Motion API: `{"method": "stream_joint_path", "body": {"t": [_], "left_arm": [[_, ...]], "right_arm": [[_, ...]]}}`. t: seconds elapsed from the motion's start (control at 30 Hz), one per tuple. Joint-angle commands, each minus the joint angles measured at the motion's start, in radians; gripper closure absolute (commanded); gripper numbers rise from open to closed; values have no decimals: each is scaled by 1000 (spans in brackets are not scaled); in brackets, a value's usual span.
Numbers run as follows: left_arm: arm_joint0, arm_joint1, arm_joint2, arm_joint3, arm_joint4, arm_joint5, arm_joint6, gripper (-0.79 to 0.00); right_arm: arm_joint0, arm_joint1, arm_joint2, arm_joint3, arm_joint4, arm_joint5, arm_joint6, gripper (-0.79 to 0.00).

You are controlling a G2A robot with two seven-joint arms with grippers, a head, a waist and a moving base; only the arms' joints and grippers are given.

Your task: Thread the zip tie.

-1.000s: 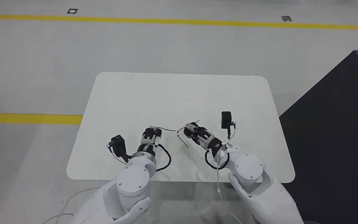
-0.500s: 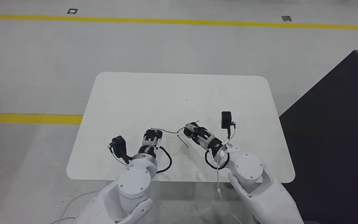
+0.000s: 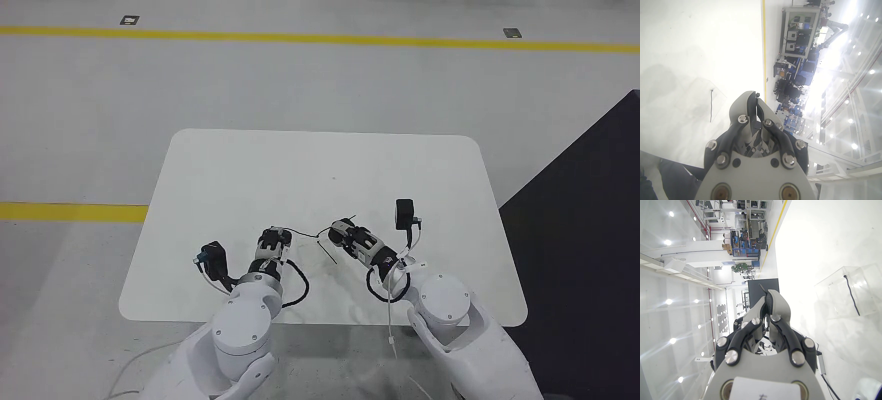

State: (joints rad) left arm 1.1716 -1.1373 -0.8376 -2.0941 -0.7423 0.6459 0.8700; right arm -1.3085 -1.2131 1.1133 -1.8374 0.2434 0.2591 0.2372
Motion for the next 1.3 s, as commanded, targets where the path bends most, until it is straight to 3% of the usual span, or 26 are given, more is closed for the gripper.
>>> {"method": "stream_joint_path", "body": {"t": [0.0, 1.27], "left_arm": [[4, -4, -4, 0, 5, 5, -4, 0], [79, -84, -83, 3, 139, 60, -97, 0]], "right_arm": [[0, 0, 0, 0, 0, 0, 0, 0], [0, 0, 0, 0, 0, 0, 0, 0]]}}
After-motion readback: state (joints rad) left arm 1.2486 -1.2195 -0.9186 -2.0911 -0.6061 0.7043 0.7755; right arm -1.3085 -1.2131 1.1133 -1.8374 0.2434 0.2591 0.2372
